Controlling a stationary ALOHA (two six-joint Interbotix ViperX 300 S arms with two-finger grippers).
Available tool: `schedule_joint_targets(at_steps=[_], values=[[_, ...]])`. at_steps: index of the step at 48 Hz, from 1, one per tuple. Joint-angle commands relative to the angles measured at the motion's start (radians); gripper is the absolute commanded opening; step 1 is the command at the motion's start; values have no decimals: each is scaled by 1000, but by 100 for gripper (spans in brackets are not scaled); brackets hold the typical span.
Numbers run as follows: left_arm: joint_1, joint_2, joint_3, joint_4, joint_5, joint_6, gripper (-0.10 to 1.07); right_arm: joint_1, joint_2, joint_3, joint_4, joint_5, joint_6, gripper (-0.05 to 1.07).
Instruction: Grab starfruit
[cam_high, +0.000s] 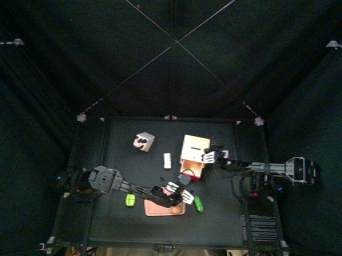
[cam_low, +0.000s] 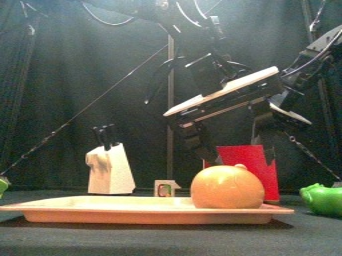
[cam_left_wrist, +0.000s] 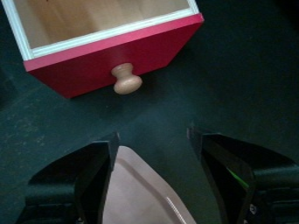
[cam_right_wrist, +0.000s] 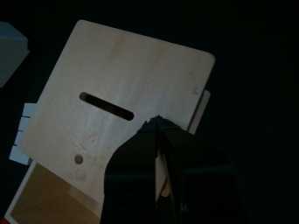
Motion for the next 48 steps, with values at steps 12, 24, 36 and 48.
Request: schedule_joint_targets(at_steps=[12,24,36,48], values=[[8,-146,89,5,49,23,96,-8,14,12,18,0,-3,21],[5,-249,215,-32,83,23,96,-9,14,12,18,0,-3,21],[-6,-331,357,-161,124,37,96,-8,14,12,20,0,-3,21],[-31,-411,462,-334,183,84,96,-8,14,14,20,0,-3,21]])
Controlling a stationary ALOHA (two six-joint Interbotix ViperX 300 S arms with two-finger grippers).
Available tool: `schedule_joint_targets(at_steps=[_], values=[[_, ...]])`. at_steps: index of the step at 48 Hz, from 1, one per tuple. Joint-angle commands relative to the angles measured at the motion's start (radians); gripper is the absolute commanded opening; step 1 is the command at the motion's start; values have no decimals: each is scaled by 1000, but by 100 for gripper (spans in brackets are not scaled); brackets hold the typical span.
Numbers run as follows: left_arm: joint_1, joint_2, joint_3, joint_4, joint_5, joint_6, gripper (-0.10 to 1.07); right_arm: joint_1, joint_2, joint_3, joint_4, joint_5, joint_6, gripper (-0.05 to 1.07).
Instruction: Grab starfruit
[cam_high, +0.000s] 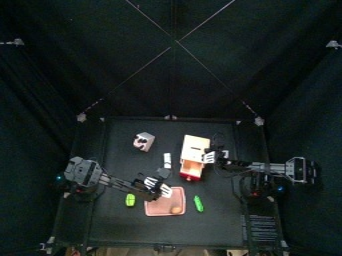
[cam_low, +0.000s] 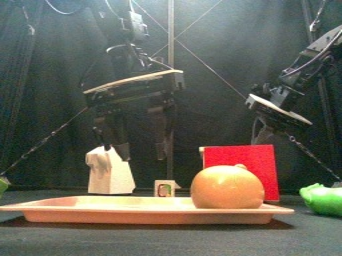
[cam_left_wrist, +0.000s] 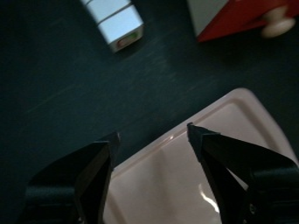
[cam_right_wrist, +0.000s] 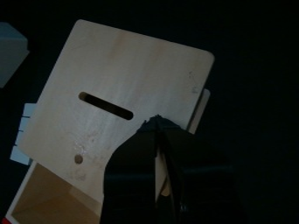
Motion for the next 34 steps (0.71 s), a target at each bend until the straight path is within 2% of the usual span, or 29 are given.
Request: schedule_joint_targets(at_steps=[1,8,14,23,34], values=[[-12,-52,17,-46,25,0,96,-8,14,12,11,3,-2,21],[-41,-77,54,-100,60,-2,96,-8,14,12,11,3,-2,21],[-64,-107,77,-181,121,-2,96,-8,14,12,11,3,-2,21],[-117,-138,84,-270,238,-11,96,-8,14,12,17,3,-2,21],[-153,-133,91,-344,296,-15,96,-8,14,11,20,3,-2,21]])
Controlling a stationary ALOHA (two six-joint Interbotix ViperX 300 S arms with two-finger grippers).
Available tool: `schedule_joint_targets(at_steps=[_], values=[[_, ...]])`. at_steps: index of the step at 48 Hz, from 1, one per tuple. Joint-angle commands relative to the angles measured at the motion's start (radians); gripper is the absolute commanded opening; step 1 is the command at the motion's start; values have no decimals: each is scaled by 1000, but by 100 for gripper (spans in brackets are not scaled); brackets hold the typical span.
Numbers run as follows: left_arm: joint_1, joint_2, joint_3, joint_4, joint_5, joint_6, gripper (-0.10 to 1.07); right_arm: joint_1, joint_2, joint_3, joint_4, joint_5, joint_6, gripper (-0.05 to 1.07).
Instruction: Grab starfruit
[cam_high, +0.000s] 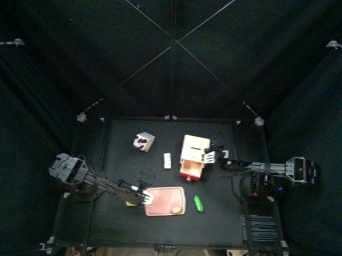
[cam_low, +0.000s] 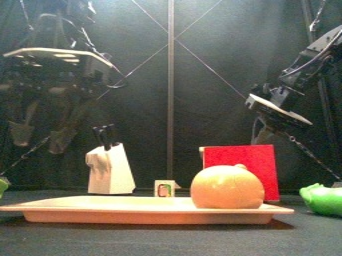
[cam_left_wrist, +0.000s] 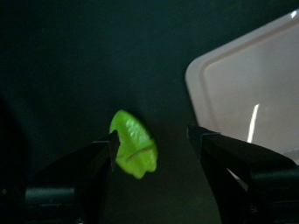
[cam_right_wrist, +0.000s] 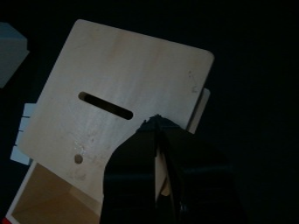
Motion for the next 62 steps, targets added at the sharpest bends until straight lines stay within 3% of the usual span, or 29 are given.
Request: schedule_joint_targets(at_steps=[1,20,31,62], values=[[-5,-17,-6,-11,12,-5,96,-8,14,12,17,3,-3,21],[-8,18,52,-52,3,-6,96,-8,14,14,18,3,-3,21],[-8,44,66,-75,-100,-2,96,-8,14,12,18,3,-3,21],[-3,66,115,-86,-221,0,95,-9,14,14,18,3,-3,21]])
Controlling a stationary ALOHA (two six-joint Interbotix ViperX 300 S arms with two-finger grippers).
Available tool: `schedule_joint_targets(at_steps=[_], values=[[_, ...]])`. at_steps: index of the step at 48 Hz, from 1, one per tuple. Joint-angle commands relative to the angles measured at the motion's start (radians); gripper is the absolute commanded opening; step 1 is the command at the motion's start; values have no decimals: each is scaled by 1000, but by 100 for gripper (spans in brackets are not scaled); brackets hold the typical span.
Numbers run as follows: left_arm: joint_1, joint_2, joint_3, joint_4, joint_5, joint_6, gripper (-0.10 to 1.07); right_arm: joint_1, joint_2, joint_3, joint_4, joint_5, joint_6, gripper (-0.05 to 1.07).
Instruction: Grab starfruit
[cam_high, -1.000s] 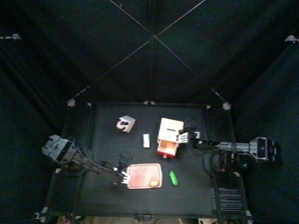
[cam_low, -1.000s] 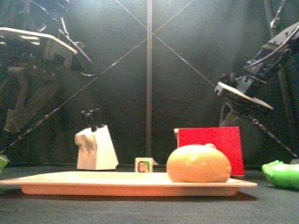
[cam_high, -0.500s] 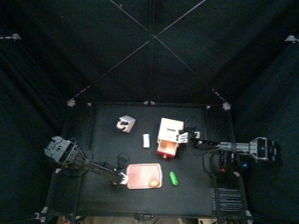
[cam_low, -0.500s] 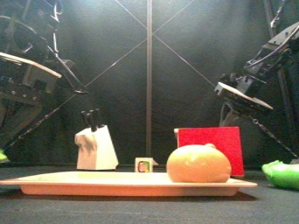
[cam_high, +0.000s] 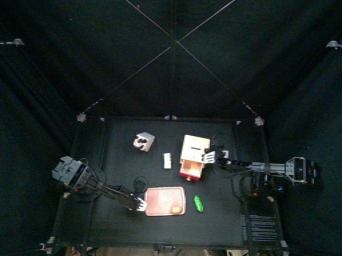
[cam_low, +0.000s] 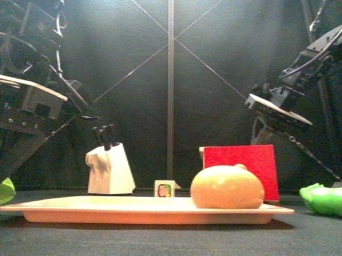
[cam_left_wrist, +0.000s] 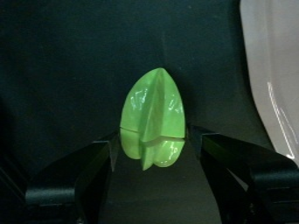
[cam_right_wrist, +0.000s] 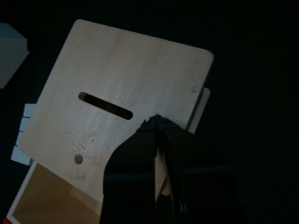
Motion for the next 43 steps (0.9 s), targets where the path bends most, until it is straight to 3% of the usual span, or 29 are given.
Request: schedule_joint_targets(at_steps=[1,9,27,43], values=[[3,-5,-9,2,-8,2,95,-8,14,14,14,3,-3,21],[3,-5,-6,3,-8,3,91,-8,14,14,14,2,-3,21],[3,-15,-6,11,-8,8,66,-9,14,14,17,3,-3,21],[6,-55,-15,40,2,6,63,-8,14,12,17,3,-3,21]])
